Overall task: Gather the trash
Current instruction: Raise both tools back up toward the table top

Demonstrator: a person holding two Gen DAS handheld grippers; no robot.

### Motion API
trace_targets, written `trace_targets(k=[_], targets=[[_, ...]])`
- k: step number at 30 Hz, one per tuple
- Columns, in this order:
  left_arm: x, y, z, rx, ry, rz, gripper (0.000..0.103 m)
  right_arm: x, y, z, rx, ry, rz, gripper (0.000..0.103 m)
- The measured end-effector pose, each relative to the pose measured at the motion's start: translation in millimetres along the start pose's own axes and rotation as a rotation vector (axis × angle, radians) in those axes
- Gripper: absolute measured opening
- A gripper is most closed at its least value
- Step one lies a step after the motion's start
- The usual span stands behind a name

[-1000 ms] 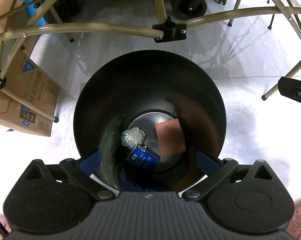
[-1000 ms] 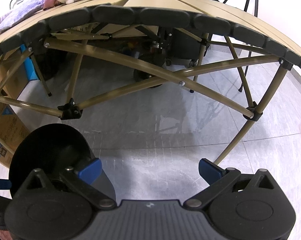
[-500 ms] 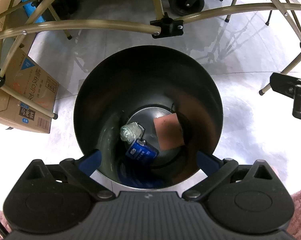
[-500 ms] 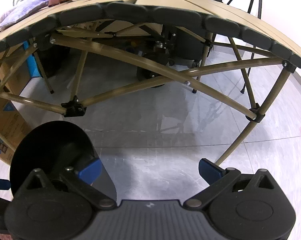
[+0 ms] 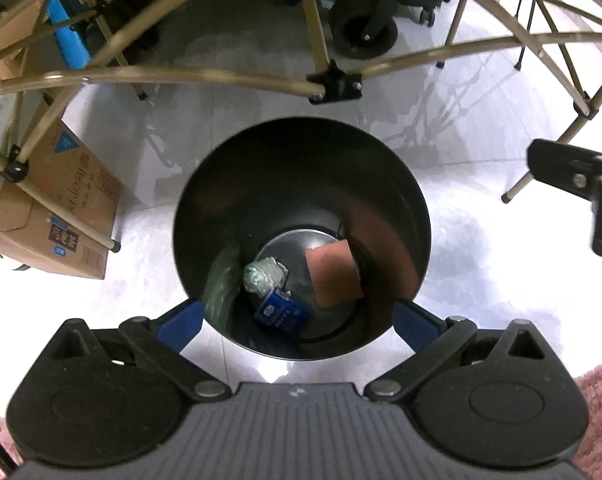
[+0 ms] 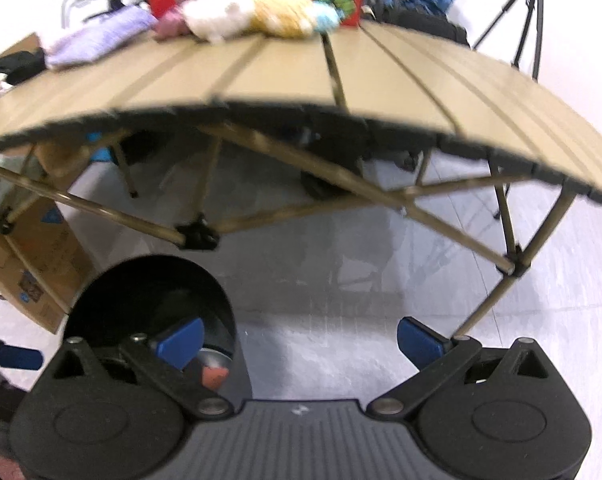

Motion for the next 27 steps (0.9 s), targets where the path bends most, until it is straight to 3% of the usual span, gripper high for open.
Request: trace_targets(k=[15,20,27], targets=[[47,9,-26,0.068,-0.024,0.216,0.103,71,-6,-11,0.043,-0.101,0.197,0.103],[75,16,-31,0.092,-0.049,0.355,0.103,92,-9,-10,0.036,-0.129,0.289,0.103],[115,20,-43,0.149,-0.022,0.499,0.103,117,-25,-5,0.012,-0.153,0.427,0.103]])
Point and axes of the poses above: each gripper's, at about its wrist camera, not at the fingertips, and x roughly against the way its jaws point, z to its right, y to its underside, the point moved 4 cm from there along -x, roughly the way its jaws point, and after that the axes turned 14 degrees about -z, right-handed, at the moved point
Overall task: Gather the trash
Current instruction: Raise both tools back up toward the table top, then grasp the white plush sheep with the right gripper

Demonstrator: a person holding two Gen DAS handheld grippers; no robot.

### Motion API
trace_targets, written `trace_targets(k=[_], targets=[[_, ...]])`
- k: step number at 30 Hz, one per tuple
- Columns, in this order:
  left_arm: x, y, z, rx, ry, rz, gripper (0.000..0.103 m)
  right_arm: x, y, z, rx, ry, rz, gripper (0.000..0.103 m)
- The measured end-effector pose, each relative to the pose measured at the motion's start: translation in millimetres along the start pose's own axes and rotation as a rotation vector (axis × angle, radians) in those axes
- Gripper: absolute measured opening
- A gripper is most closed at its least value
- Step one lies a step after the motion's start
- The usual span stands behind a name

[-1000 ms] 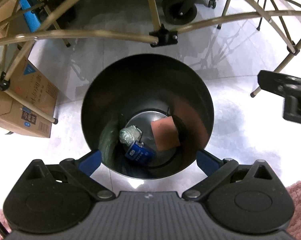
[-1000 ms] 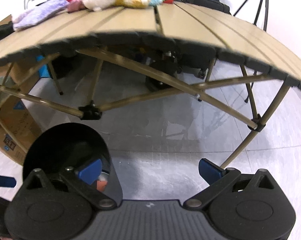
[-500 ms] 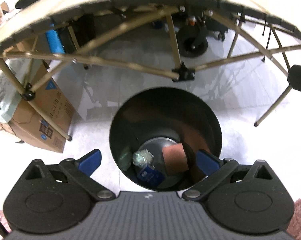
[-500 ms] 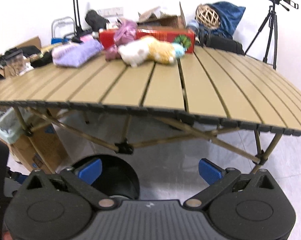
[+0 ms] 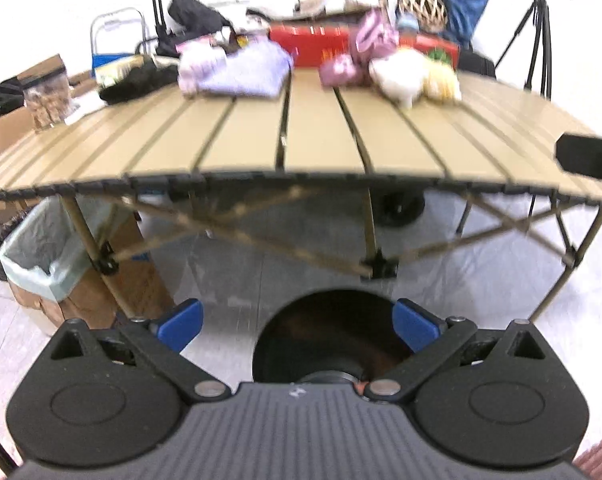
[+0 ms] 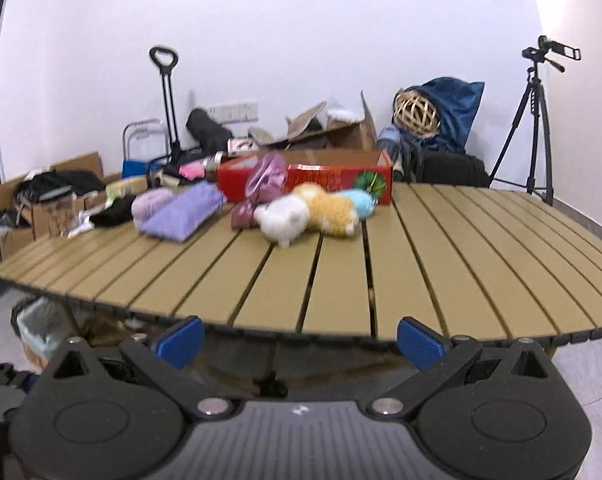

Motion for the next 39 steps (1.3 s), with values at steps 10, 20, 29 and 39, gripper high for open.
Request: trace_targets(k=[10,20,29,39], targets=[[14,-44,-13,0.031,-0.033,0.130,0.103,-14,-33,-12,0.005,-0.006,0.119,0.103],[8,-96,-34,0.104,-0.063,0.214,0.103,-40,-71,-21,-0.001,-0.017,0.173,0.103],[-10,-143,-44,0.135,-0.080,0.260,0.103,-107,-96,-18,-0.093,-0.005,0.081,0.103],[-29,-168,-68,0.203,-0.075,0.237,0.103,-162,-126,-27,-0.104,0.011,0.006,0.103]])
Point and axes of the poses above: each gripper's, at about its wrist camera, not at the fingertips, and x roughly against the way its jaws point, z to its right, y to its underside, the point moved 4 cm from there along -x, roughly the way its jaws point, and after that the axes turned 14 degrees about -z, right-handed, at the moved point
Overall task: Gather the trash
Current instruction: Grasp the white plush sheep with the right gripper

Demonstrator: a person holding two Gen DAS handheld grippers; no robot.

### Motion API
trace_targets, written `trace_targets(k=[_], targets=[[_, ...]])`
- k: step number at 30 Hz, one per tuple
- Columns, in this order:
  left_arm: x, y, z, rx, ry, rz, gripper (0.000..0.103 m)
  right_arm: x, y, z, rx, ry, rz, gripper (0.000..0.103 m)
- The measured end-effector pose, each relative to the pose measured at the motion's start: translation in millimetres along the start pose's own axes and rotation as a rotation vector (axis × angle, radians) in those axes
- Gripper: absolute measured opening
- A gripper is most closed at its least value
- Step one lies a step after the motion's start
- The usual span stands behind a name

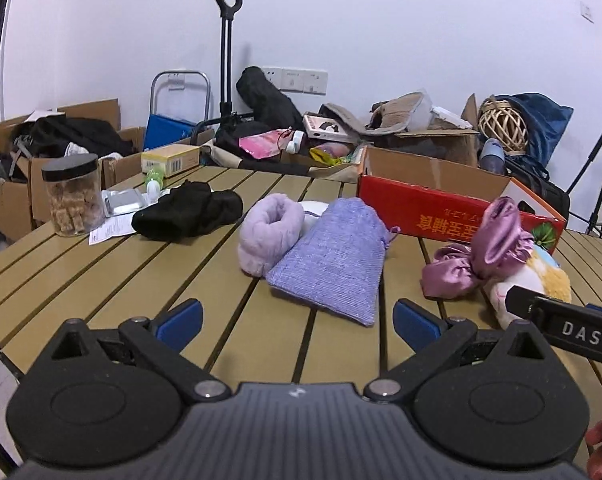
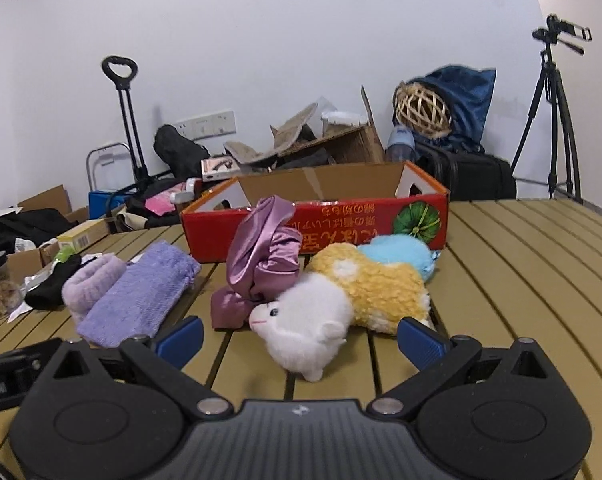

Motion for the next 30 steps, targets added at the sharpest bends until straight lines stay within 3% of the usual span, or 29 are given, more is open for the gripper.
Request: trace_targets(k=[6,11,20,22,30], targets=[[-8,2,-3,-0.003,-0.011,-0.024,0.103,-28,-6,2,-0.039,0.007,-0.069,0.101],[-8,4,-4,-0.001,-0.009,-0.023,0.103,-37,-14,1,-0.046,-0.007,-0.075,0.098],[-13,9,6,-0.023,-0.014,-0.031,0.103,-49,-27,-3,-0.013,-0.013,-0.112,0.079],[-14,10,9,-0.034,-0.011,-0.034,0.103,-49,-26,2,-0.037,-0.005,-0.113,0.065],[-11,11,3,-0.026,-0.015,-0.029,0.103,-42,-21,12,-0.078,-0.050,-0.112,0.059]])
Point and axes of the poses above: each gripper's, at about its wrist camera, not at the fingertips, and x roughly against the way its jaws point, z to its right, y to its underside, the point moved 4 cm from there along -x, roughly the way its jaws point, and after that the axes turned 14 degrees about -z, right-handed, at the moved point
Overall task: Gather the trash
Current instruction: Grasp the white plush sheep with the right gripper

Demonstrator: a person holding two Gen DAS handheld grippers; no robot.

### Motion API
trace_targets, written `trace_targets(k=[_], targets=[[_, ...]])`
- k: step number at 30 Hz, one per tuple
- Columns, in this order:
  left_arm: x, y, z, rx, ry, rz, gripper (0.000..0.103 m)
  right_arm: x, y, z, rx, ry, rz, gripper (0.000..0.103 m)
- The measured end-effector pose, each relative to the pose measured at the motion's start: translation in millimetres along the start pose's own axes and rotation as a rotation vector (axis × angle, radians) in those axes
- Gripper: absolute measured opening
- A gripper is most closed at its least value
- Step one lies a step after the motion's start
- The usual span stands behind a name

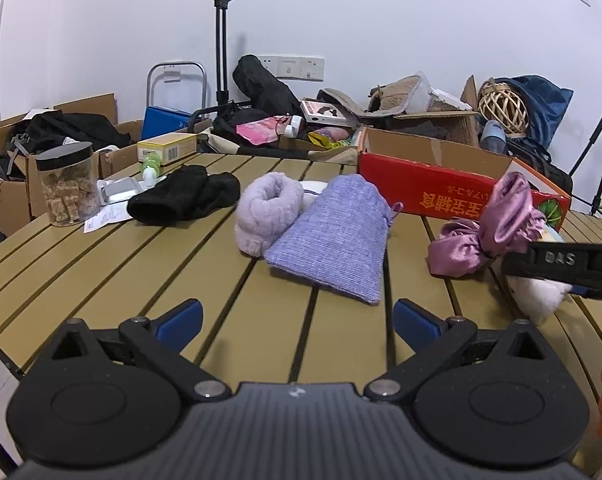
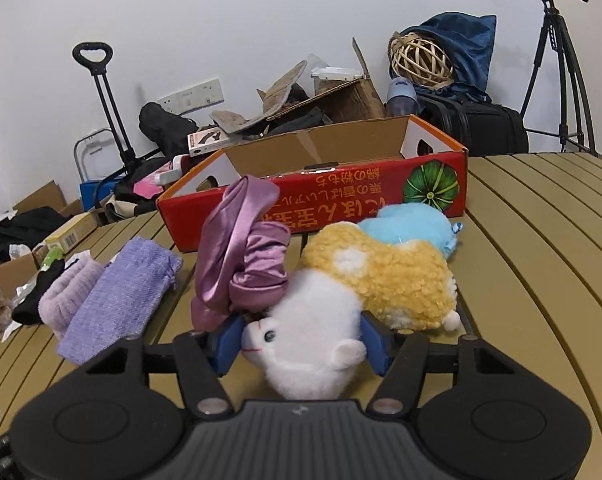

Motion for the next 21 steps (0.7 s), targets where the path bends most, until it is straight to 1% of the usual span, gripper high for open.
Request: trace_targets(k=[7,11,14,18,21], targets=[[6,-5,-12,0.023,0.015,0.011,0.103,25,15,6,-0.010,0.037,0.084,0.055],[5,-8,-12,0.024,0.041,-0.015,0.103,42,24,15,-0.021,0.056,0.129,0.055],[7,-12,-7,0.001,0.057,-0.021,0.103,54,29,19,-0.027,0.056,0.152,0.055],[6,-17,1,-0.019,0.059,-0.018,0.103,68,40,23,-0.019,0.090,0.198,0.055],[4,-22,8,-0.040,0.053,-0.019,0.103,78,50,30,-0.017,0.139,0.226,0.055]])
Point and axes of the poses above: each gripper's, at about its wrist camera, not at the fingertips, and x roughly against the way its jaws point, z to its right, y to its underside, the point moved 4 cm from there along -x, roughly the way its jaws point, and after that the axes turned 14 degrees about -z, right-handed, at the moved point
